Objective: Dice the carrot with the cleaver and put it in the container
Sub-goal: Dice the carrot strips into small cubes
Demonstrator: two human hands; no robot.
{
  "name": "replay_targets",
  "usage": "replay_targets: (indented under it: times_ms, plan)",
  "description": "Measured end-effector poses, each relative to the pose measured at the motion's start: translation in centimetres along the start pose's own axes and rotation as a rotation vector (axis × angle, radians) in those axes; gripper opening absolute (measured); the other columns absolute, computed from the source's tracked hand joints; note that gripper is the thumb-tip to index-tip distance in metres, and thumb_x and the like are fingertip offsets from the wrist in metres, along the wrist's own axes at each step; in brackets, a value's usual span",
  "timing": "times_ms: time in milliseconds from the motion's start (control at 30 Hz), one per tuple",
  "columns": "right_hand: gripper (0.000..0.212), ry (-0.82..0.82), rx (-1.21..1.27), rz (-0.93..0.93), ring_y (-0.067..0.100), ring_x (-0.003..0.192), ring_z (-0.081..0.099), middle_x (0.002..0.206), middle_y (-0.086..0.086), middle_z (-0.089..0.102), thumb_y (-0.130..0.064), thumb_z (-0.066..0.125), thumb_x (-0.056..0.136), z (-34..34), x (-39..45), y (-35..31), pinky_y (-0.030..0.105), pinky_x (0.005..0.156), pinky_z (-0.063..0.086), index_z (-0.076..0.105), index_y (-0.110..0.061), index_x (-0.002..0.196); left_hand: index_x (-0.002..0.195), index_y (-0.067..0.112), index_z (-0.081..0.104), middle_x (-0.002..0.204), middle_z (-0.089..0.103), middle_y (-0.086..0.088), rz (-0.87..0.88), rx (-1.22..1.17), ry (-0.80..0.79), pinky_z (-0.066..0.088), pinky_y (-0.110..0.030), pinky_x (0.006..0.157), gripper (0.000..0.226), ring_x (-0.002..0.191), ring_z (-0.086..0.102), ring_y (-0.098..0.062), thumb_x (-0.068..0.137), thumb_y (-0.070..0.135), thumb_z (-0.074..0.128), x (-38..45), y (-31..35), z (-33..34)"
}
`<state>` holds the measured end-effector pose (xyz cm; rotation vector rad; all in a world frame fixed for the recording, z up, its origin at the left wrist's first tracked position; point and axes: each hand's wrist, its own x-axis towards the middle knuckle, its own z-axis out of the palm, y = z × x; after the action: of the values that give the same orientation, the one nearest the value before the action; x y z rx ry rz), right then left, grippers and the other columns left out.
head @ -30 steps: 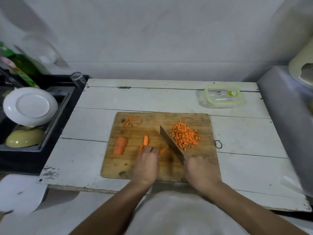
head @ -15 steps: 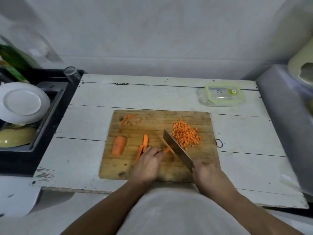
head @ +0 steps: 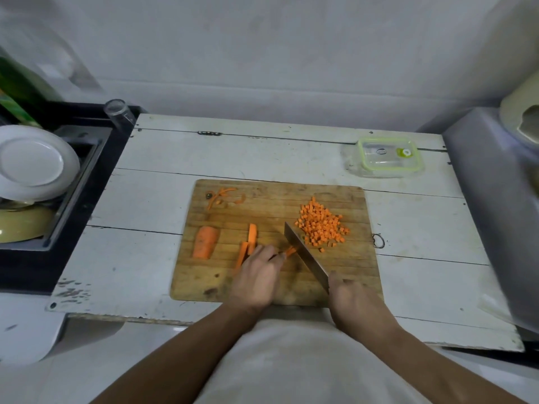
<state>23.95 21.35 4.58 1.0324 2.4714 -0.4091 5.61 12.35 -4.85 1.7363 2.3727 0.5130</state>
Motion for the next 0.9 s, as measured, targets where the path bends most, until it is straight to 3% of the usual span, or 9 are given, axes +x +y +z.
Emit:
replay_targets:
  times_ms: [100, 167, 267, 400, 500, 567, 667, 800, 900]
  plan:
    - [0.022, 0.083, 0.027, -0.005, 0.030, 0.082, 0.066, 0.093, 0.008, 0.067, -0.006, 0.043, 0.097, -0.3, 2.0, -0.9, 0.040, 0.063, 0.052, 0.047, -0.017, 0.117, 0.125, 0.015, 0.071, 0.095, 0.058, 0.000, 0.003, -0.017, 0.002, 0.047, -0.034, 0.071, 0.040, 0.090, 0.051, -0.020, 0.086, 0.006, 0.075, -0.1, 0.3, -0.4]
    - [0.016, 0.142, 0.094, 0.002, 0.030, 0.081, 0.065, 0.093, 0.008, 0.067, -0.014, 0.039, 0.102, -0.9, 2.8, -1.6, 0.037, 0.061, 0.046, 0.049, -0.017, 0.115, 0.129, 0.015, 0.069, 0.101, 0.059, 0.000, 0.000, -0.015, -0.021, 0.046, -0.033, 0.077, 0.040, 0.094, 0.052, -0.020, 0.089, 0.008, 0.071, -0.3, 0.4, -0.7]
    - [0.015, 0.186, 0.149, 0.029, 0.030, 0.079, 0.064, 0.092, 0.009, 0.066, -0.019, 0.038, 0.104, -1.1, 2.0, -1.3, 0.040, 0.065, 0.052, 0.048, -0.017, 0.115, 0.135, 0.012, 0.065, 0.109, 0.059, -0.004, 0.008, -0.022, -0.051, 0.049, -0.034, 0.081, 0.041, 0.100, 0.051, -0.022, 0.094, 0.008, 0.063, -0.5, 0.2, -0.5]
    - [0.015, 0.129, 0.077, 0.004, 0.029, 0.080, 0.064, 0.094, 0.008, 0.067, -0.018, 0.039, 0.103, -0.4, 0.0, -0.6, 0.043, 0.069, 0.056, 0.045, -0.018, 0.117, 0.147, 0.017, 0.051, 0.117, 0.052, -0.003, -0.047, -0.043, -0.145, 0.043, -0.036, 0.087, 0.043, 0.110, 0.045, -0.021, 0.104, 0.020, 0.041, -0.4, -0.4, -0.2]
    - [0.016, 0.082, 0.048, 0.014, 0.029, 0.083, 0.065, 0.096, 0.008, 0.067, -0.014, 0.042, 0.101, 0.0, 0.0, -0.6, 0.041, 0.067, 0.053, 0.045, -0.019, 0.116, 0.148, 0.023, 0.047, 0.119, 0.046, 0.002, -0.097, -0.107, -0.173, 0.034, -0.029, 0.081, 0.045, 0.110, 0.041, -0.015, 0.106, 0.028, 0.031, -0.2, -0.4, 0.0]
    - [0.019, 0.047, 0.039, 0.035, 0.029, 0.085, 0.066, 0.098, 0.009, 0.067, -0.009, 0.044, 0.099, 0.0, 0.0, -0.9, 0.039, 0.065, 0.050, 0.046, -0.018, 0.116, 0.148, 0.021, 0.048, 0.119, 0.047, 0.002, -0.095, -0.128, -0.165, 0.031, -0.027, 0.080, 0.043, 0.109, 0.040, -0.015, 0.107, 0.025, 0.034, -0.2, -0.3, -0.2]
    - [0.026, 0.079, -0.008, 0.005, 0.031, 0.083, 0.068, 0.094, 0.010, 0.068, -0.002, 0.047, 0.093, 0.0, 0.9, -1.9, 0.039, 0.063, 0.052, 0.045, -0.015, 0.116, 0.148, 0.012, 0.051, 0.119, 0.053, -0.004, -0.029, -0.059, -0.128, 0.041, -0.031, 0.087, 0.045, 0.111, 0.045, -0.021, 0.103, 0.013, 0.050, -0.3, 0.2, -0.8]
    - [0.017, 0.193, 0.091, 0.021, 0.032, 0.079, 0.067, 0.090, 0.010, 0.068, -0.011, 0.041, 0.101, -0.7, 2.5, -2.5, 0.041, 0.063, 0.053, 0.049, -0.017, 0.114, 0.150, 0.013, 0.049, 0.125, 0.056, -0.006, 0.006, -0.026, -0.131, 0.043, -0.034, 0.097, 0.051, 0.116, 0.047, -0.024, 0.099, 0.007, 0.054, -0.6, 0.1, -0.9]
    - [0.012, 0.176, 0.095, 0.040, 0.030, 0.077, 0.066, 0.090, 0.009, 0.067, -0.014, 0.044, 0.101, -0.3, 1.2, -1.6, 0.042, 0.063, 0.054, 0.046, -0.018, 0.112, 0.151, 0.020, 0.049, 0.126, 0.060, -0.005, 0.008, -0.030, -0.106, 0.043, -0.041, 0.104, 0.061, 0.118, 0.051, -0.026, 0.093, 0.001, 0.055, -0.9, -0.2, -1.2]
